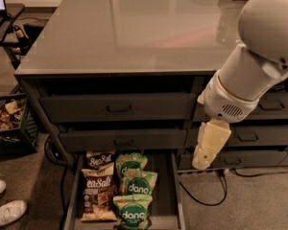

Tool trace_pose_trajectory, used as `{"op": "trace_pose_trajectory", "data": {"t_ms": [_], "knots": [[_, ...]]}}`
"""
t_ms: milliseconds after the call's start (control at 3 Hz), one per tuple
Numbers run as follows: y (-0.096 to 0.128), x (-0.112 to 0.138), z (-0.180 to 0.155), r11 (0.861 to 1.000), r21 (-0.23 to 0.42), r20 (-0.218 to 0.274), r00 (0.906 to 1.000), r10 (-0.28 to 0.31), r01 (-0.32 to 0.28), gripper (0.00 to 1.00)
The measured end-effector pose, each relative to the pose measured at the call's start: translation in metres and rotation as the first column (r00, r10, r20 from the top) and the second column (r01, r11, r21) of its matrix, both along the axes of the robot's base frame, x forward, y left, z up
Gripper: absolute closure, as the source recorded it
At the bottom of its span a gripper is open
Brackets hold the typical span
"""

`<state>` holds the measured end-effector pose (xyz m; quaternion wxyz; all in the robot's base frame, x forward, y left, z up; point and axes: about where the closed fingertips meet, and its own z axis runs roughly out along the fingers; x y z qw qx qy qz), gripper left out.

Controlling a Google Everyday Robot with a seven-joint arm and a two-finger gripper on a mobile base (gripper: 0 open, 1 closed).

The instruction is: Pick brown chip bag from bottom drawer and place on counter

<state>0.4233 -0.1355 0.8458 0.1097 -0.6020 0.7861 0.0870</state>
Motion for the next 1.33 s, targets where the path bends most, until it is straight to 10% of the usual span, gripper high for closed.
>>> {"op": "trace_pose_trajectory", "data": {"t_ms": [667,1333], "knots": [[0.054,-0.012,-0.092,0.999,0.021,-0.031,0.9992,-0.026,0.026,0.00],[0.061,-0.013,-0.102,0.999,-0.028,0.007,0.9994,-0.034,0.034,0.00]]}}
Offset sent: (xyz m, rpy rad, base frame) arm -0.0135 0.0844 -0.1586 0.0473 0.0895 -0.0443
